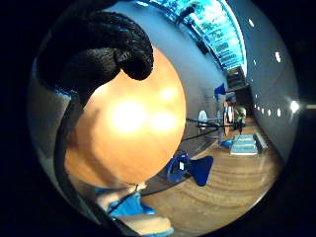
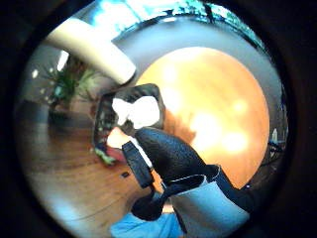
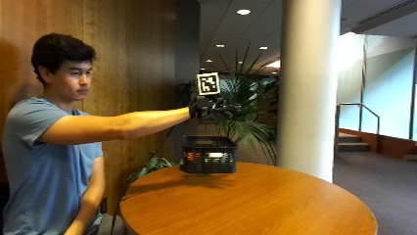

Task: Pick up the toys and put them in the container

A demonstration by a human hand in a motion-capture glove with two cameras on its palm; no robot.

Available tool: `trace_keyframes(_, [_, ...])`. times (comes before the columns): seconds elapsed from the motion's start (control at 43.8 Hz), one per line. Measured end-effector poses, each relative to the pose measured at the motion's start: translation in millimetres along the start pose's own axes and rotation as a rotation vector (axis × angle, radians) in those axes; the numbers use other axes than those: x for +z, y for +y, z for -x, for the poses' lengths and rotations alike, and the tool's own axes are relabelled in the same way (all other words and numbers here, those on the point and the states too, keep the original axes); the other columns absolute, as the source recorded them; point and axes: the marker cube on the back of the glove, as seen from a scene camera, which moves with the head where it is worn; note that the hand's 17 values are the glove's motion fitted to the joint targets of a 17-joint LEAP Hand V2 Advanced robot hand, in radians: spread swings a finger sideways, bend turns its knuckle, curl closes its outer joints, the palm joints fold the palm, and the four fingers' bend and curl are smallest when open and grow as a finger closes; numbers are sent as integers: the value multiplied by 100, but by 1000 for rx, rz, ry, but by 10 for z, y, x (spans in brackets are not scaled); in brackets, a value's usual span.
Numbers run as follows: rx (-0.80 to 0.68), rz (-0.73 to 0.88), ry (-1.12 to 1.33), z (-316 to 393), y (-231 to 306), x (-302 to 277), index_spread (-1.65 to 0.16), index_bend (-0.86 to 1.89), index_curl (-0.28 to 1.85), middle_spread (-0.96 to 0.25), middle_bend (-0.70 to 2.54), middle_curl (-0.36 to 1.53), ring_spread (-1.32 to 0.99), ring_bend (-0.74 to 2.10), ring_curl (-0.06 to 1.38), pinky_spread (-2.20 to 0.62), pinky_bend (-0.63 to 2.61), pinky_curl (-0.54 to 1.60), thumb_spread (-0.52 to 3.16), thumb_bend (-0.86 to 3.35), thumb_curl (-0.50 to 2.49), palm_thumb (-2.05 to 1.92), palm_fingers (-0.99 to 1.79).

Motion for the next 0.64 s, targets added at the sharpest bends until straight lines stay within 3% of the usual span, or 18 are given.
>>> trace_keyframes(0.274, [106,52,3,-852,263,291,-28,8,14,5,17,38,7,45,33,2,133,37,105,-9,23,-12,-17])
trace_keyframes(0.48, [159,44,-122,-933,338,254,-28,8,14,4,16,36,8,43,32,2,131,36,106,-8,21,-11,-17])
trace_keyframes(0.64, [196,61,-5,-1088,402,304,-28,9,14,4,16,35,8,41,32,2,130,35,106,-8,19,-11,-16])
